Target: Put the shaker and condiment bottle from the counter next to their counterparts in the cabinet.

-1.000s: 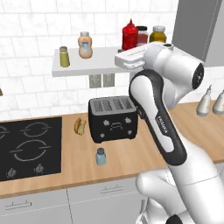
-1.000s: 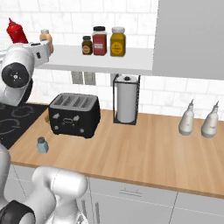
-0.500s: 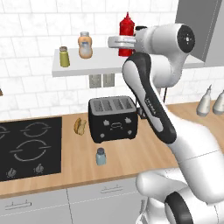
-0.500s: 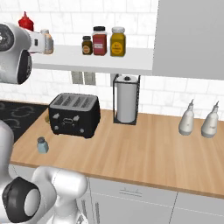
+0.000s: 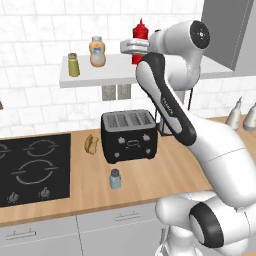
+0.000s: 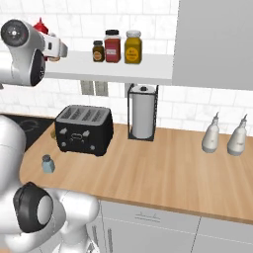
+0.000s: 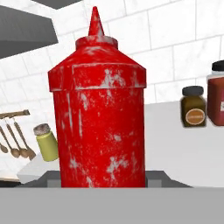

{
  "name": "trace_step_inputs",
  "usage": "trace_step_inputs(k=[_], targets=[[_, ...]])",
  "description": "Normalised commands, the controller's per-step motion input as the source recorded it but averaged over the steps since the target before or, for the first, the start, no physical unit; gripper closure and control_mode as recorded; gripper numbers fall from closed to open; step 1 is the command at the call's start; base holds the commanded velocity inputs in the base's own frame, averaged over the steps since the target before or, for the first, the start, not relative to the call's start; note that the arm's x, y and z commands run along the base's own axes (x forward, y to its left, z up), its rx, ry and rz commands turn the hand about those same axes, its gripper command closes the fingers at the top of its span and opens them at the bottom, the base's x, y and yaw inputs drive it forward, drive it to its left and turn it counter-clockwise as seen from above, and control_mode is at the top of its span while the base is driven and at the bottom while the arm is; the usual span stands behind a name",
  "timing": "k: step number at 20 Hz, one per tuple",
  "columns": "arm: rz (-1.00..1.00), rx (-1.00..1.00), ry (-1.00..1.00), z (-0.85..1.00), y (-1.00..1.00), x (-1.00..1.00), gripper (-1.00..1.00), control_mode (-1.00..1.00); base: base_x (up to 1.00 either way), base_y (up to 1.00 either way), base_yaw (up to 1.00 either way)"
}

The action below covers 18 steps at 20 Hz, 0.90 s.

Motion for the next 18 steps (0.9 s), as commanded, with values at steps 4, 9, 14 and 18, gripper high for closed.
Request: trace_step_inputs(k=[4,9,14,18], targets=[[0.02,-0.04,-0.05,-0.20,0.03,0.27,1.00,-1.00,0.00,0.00,0.00],[0.00,-0.07,0.01,-0.30,0.00,0.48,1.00,-1.00,0.00,0.00,0.00],[0.00,-0.01,0.03,-0.07,0.00,0.45,1.00,-1.00,0.00,0.00,0.00],[0.00,0.00,0.00,-0.01,0.05,0.24,1.00,-1.00,0.00,0.00,0.00]])
